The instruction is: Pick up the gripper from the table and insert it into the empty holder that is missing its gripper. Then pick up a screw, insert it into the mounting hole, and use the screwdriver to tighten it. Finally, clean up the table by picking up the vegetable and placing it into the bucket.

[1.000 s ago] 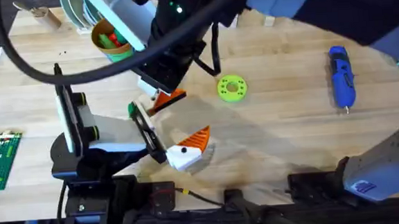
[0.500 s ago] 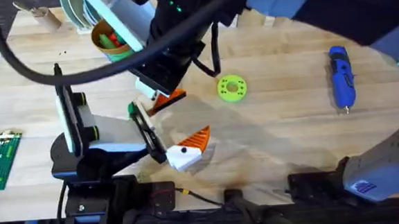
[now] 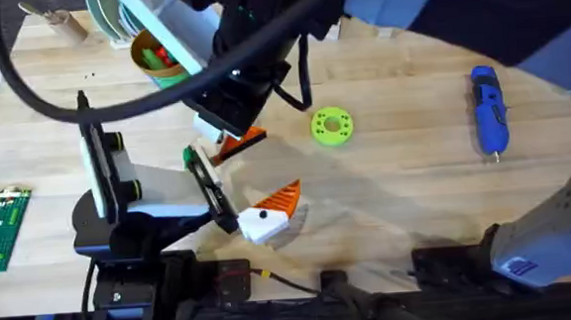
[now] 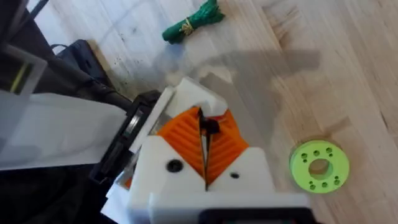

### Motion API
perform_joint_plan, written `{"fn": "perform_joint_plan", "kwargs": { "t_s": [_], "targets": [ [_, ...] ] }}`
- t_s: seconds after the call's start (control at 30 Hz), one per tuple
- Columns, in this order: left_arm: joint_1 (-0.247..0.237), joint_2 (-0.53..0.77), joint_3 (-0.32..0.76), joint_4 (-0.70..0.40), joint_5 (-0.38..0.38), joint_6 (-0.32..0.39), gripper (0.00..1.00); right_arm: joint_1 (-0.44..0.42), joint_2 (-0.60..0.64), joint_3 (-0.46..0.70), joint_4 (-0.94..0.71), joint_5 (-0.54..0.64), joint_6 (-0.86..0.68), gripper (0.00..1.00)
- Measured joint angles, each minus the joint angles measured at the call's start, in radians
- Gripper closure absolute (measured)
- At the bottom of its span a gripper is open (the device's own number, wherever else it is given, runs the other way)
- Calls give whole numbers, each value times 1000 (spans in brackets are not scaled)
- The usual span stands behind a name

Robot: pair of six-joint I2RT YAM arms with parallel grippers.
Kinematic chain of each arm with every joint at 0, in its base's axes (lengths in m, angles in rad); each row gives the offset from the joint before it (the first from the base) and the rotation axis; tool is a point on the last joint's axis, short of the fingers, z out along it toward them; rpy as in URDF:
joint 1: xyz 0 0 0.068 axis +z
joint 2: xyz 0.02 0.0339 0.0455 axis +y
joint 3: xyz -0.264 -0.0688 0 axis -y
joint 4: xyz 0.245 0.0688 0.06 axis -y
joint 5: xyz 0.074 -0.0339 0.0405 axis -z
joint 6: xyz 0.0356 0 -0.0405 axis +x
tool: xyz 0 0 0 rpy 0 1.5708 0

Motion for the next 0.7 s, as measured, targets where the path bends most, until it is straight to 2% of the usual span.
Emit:
{"fn": "perform_joint_plan", "kwargs": {
  "t_s": [0.7],
  "targets": [
    [0, 0, 0, 0, 0, -1, 8, 6, 4, 0, 10, 0, 0, 995]
  ]
}}
